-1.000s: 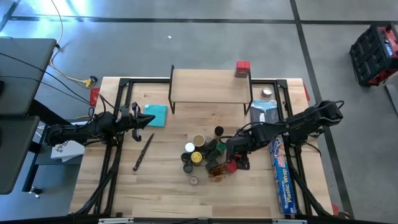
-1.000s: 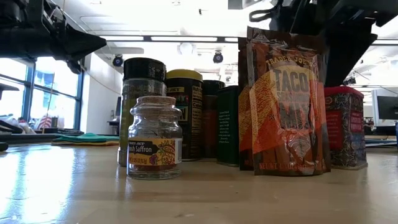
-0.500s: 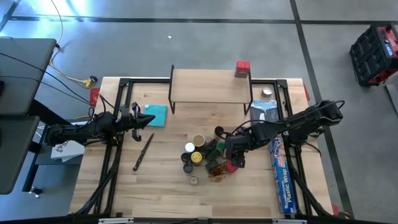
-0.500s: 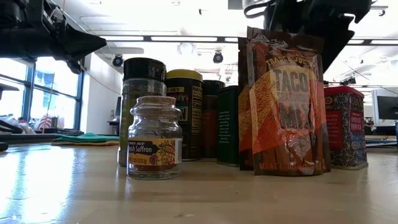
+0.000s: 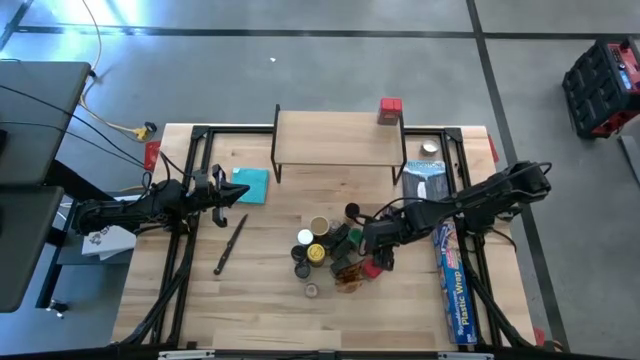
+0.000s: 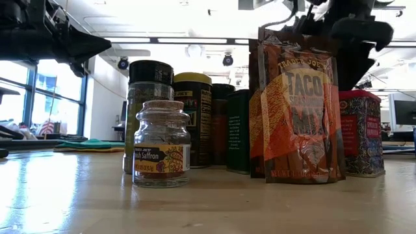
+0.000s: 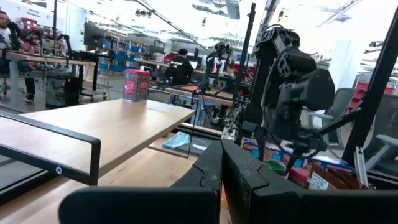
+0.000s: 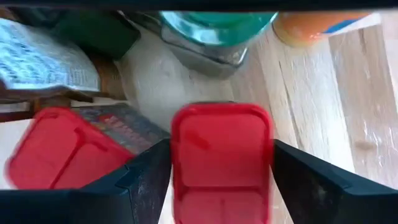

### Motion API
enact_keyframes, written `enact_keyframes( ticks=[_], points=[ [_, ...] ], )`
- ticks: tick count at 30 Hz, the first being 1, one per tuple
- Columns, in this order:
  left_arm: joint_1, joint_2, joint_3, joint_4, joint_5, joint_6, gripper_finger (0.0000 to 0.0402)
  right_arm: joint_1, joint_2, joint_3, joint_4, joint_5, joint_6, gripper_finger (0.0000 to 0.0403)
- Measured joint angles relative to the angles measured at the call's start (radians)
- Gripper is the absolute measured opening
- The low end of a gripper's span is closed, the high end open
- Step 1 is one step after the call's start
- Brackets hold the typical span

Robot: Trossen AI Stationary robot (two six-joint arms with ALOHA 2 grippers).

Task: Shelf spices
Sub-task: Put the red seasoning can on the shelf

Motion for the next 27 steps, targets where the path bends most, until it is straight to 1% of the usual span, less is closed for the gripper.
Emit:
enact_keyframes(
  ticks=[2,7,9,13,17,21,27],
  points=[
    [0.000,0.000,0.000,0.000,0.000,0.000,0.0001,0.000,-0.003,-0.017,0.035,0.011,0.004,0.0259],
    [0.000,0.000,0.000,0.000,0.000,0.000,0.0001,0.000,-0.001,-0.056,0.032,0.029,-0.019,0.0257],
    [0.000,0.000,0.000,0.000,0.000,0.000,0.0001,-0.003,-0.002,-0.061,0.034,0.029,-0.019,0.0246],
    [0.000,0.000,0.000,0.000,0.000,0.000,0.0001,-0.017,-0.002,-0.062,0.034,0.021,-0.020,0.0202],
    [0.000,0.000,0.000,0.000,0.000,0.000,0.0001,-0.046,-0.015,-0.059,0.022,-0.015,-0.029,0.0202],
    [0.000,0.000,0.000,0.001,0.000,0.000,0.0001,-0.085,-0.033,0.015,-0.097,-0.023,-0.083,0.0202],
    [0.000,0.000,0.000,0.000,0.000,0.000,0.0001,-0.159,-0.037,0.246,-0.393,0.024,-0.210,0.0202]
  ],
)
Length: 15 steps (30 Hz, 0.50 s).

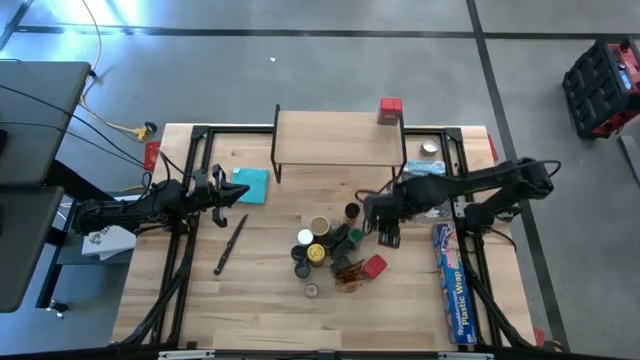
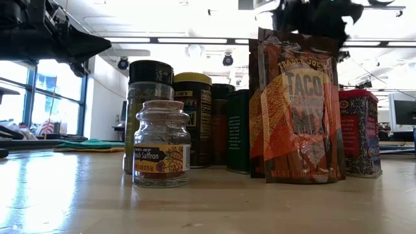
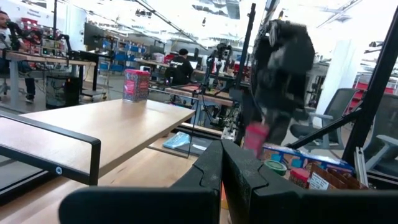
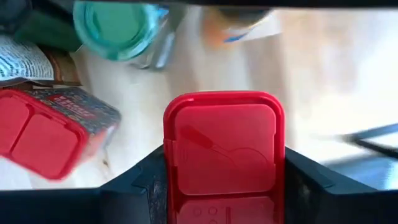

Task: Shelf spices
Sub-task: Put the red seasoning can on the shelf

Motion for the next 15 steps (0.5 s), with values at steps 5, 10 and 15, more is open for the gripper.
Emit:
enact_keyframes(
  ticks=[5,10,15],
  points=[
    [0.000,0.000,0.000,0.000,0.000,0.000,0.0001,-0.095,0.000,0.210,-0.162,0.065,-0.165,0.0202],
    [0.000,0.000,0.000,0.000,0.000,0.000,0.0001,-0.257,-0.001,0.365,-0.188,0.092,-0.355,0.0202],
    [0.000,0.000,0.000,0.000,0.000,0.000,0.0001,-0.454,-0.001,0.403,-0.171,0.047,-0.535,0.0202]
  ],
)
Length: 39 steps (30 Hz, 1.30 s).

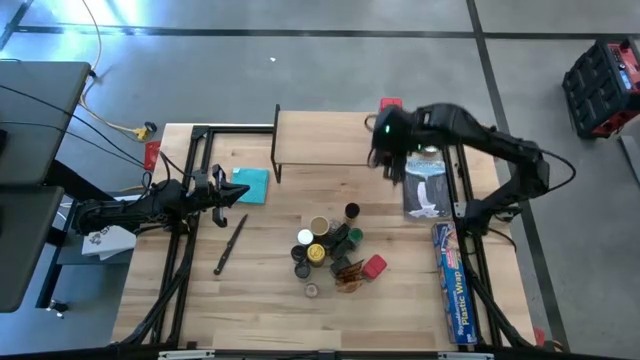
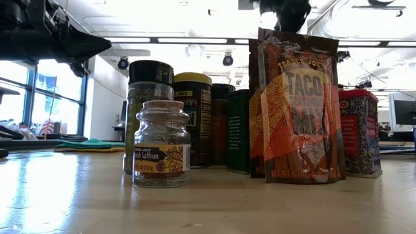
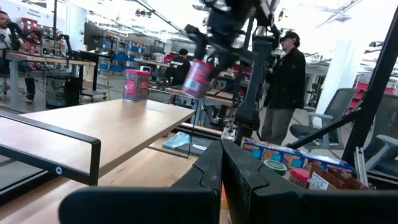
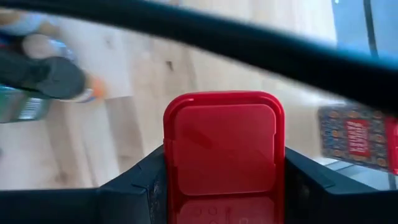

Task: Shelf spices
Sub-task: Put the red seasoning can on the shelf

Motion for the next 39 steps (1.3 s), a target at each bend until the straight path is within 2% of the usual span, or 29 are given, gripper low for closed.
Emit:
enact_keyframes(
  ticks=[4,8,11,18,21,26,28,39],
  points=[
    [0.000,0.000,0.000,0.000,0.000,0.000,0.0001,-0.127,0.011,-0.017,0.039,-0.086,-0.102,0.0202],
    [0.000,0.000,0.000,0.000,0.000,0.000,0.0001,-0.202,0.041,-0.024,0.079,-0.149,-0.180,0.0202],
    [0.000,0.000,0.000,0.000,0.000,0.000,0.0001,-0.235,0.070,-0.024,0.076,-0.183,-0.243,0.0202],
    [0.000,0.000,0.000,0.000,0.000,-0.025,0.0001,-0.264,0.122,-0.024,0.064,-0.182,-0.309,0.0202],
    [0.000,0.000,0.000,0.000,0.000,-0.028,0.0001,-0.271,0.130,-0.024,0.067,-0.160,-0.311,0.0204],
    [0.000,0.000,0.000,0.000,0.000,-0.036,0.0001,-0.277,0.133,-0.024,0.068,-0.082,-0.309,0.0279],
    [0.000,0.000,0.000,0.000,0.000,-0.036,0.0001,-0.278,0.133,-0.024,0.068,-0.045,-0.304,0.0295],
    [0.000,0.000,0.000,0.000,0.000,-0.036,0.0001,-0.277,0.126,-0.020,0.071,0.086,-0.303,0.0305]
  ],
)
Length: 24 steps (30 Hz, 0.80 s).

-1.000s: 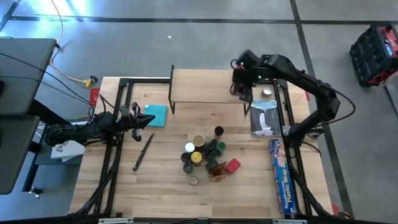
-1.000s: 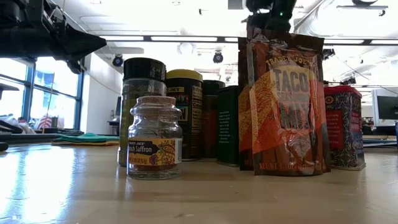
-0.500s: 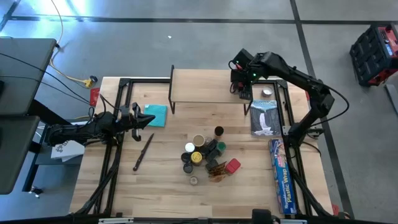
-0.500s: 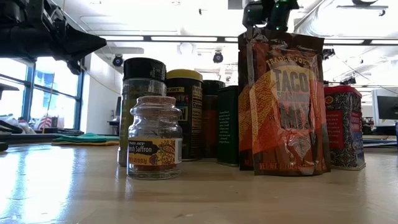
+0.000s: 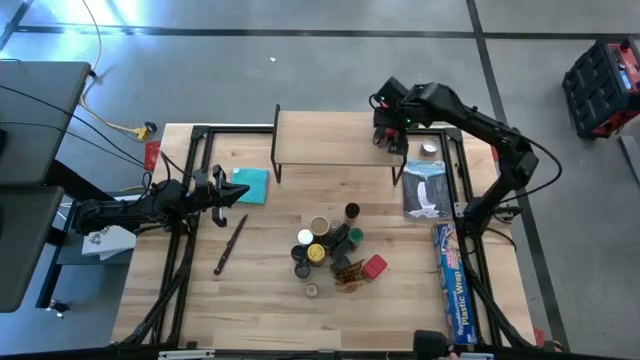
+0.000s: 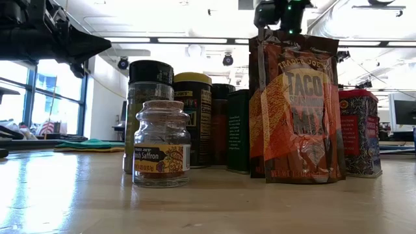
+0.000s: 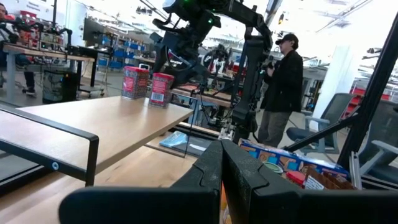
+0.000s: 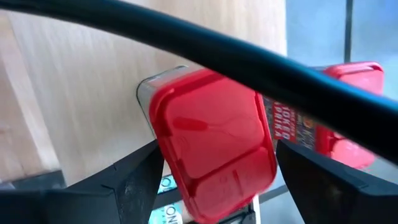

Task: Shelf spices
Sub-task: Put the red seasoning can on the shelf

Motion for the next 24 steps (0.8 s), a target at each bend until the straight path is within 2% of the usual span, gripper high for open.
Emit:
enact_keyframes(
  ticks=[11,13,16,19,24],
  points=[
    [0.000,0.000,0.000,0.000,0.000,0.000,0.0001,0.039,-0.115,0.000,-0.003,0.049,0.081,0.0306],
    [0.000,0.000,0.000,0.000,0.000,0.000,0.0001,0.049,-0.139,0.001,0.008,0.011,0.118,0.0306],
    [0.000,0.000,0.000,0.000,0.000,0.001,0.0001,0.060,-0.161,0.001,0.033,-0.119,0.175,0.0296],
    [0.000,0.000,0.000,0.000,0.000,0.001,0.0001,0.085,-0.162,0.001,0.047,-0.205,0.227,0.0267],
    [0.000,0.000,0.000,0.000,0.000,0.001,0.0001,0.147,-0.155,-0.041,0.067,-0.229,0.240,0.0178]
  ],
)
